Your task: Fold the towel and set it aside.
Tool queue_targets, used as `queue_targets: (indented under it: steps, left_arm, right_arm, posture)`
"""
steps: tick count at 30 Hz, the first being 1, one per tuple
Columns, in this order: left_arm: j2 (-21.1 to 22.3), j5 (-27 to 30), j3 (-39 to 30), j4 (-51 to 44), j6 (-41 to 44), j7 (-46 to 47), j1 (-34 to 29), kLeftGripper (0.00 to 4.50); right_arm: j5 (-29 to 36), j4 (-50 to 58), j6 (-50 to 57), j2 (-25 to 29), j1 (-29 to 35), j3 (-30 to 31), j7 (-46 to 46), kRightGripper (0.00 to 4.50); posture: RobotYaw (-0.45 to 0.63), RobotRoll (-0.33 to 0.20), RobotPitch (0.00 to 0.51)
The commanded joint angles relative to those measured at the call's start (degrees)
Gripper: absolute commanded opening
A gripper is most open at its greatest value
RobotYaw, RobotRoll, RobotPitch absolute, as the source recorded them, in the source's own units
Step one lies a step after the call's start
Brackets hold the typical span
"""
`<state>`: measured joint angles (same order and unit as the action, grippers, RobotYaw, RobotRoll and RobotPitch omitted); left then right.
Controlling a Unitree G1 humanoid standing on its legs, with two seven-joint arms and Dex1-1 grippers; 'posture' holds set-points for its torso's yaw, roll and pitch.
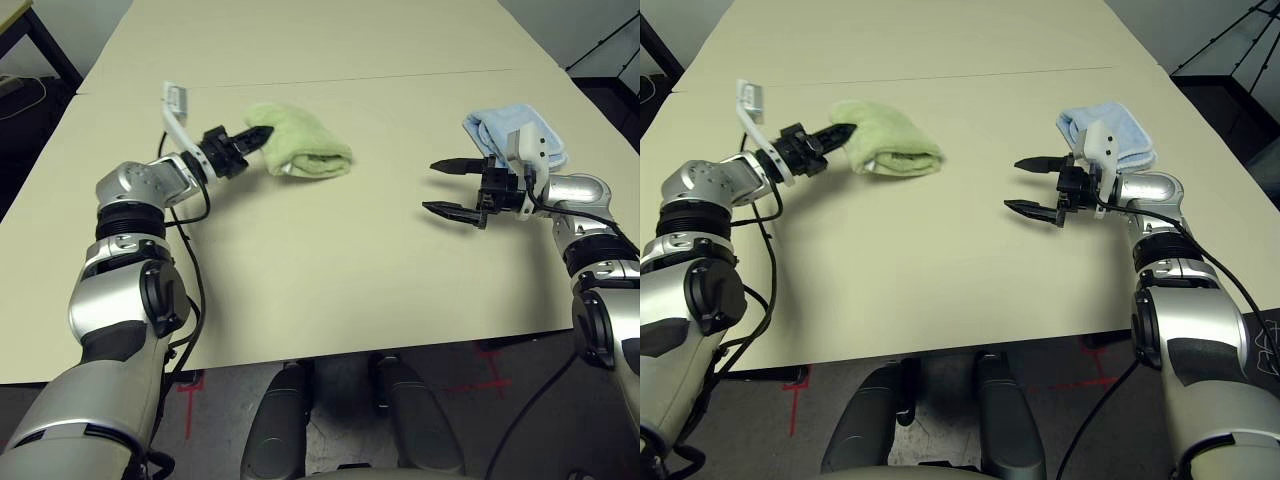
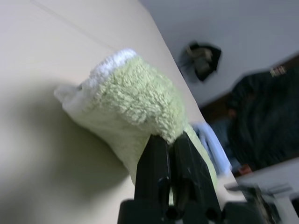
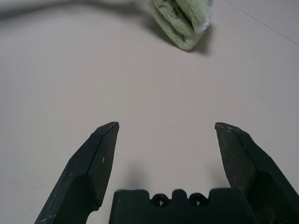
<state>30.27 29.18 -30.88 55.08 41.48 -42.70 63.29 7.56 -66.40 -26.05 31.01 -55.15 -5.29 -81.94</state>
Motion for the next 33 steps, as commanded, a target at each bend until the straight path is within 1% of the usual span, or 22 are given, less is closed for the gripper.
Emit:
queue_targets:
  steps: [1, 7, 10, 12, 22, 26, 30, 33]
  left_arm:
    - [2.0, 1.7, -3.2, 0.4, -3.7, 4.5, -1.9, 0.02]
    - [4.3, 4.1, -8.8, 2.7, -11.0, 10.3, -3.2, 0.02]
    - [4.6, 4.4, -10.0, 2.6, -15.4, 12.5, -4.7, 0.02]
    - [4.4, 5.3, -11.1, 2.0, -16.7, 13.8, -5.9, 0.02]
    - [5.1, 7.4, -12.2, -3.7, -16.1, 17.6, -15.7, 0.02]
    - [5.3, 9.3, -13.9, -8.8, -15.4, 19.9, -20.1, 0.02]
    - [3.5, 11.8, -15.2, -15.8, -13.5, 22.9, -24.2, 0.02]
    - [1.0, 13.9, -16.1, -20.9, -12.3, 26.3, -26.2, 0.02]
  right_arm:
    - [-0.4, 0.8, -0.4, 0.0, 0.8, 0.6, -0.1, 4.5]
    - [-0.4, 0.9, -0.4, -0.1, 0.7, 0.6, -0.4, 4.5]
    - [-0.3, 0.9, -0.4, 0.0, 0.8, 0.5, -0.6, 4.5]
    - [-0.3, 1.0, -0.4, 0.0, 0.8, 0.5, -0.6, 4.5]
    - [-0.3, 1.3, -0.2, 0.1, 0.4, 0.6, -0.7, 4.5]
    - [-0.4, 1.2, -0.2, 0.1, 0.3, 0.6, -0.6, 4.5]
    - [-0.5, 1.0, -0.3, 0.0, 0.2, 0.6, -0.5, 4.5]
    - [-0.5, 0.8, -0.3, -0.1, 0.0, 0.6, -0.3, 4.5]
  posture:
    - [0.06, 0.0, 0.195]
    - [0.06, 0.0, 0.194]
    - [0.06, 0.0, 0.194]
    - [0.06, 0.0, 0.194]
    - [0.07, 0.0, 0.198]
    - [0.07, 0.0, 0.199]
    - [0.08, 0.0, 0.2]
    - [0.08, 0.0, 0.202]
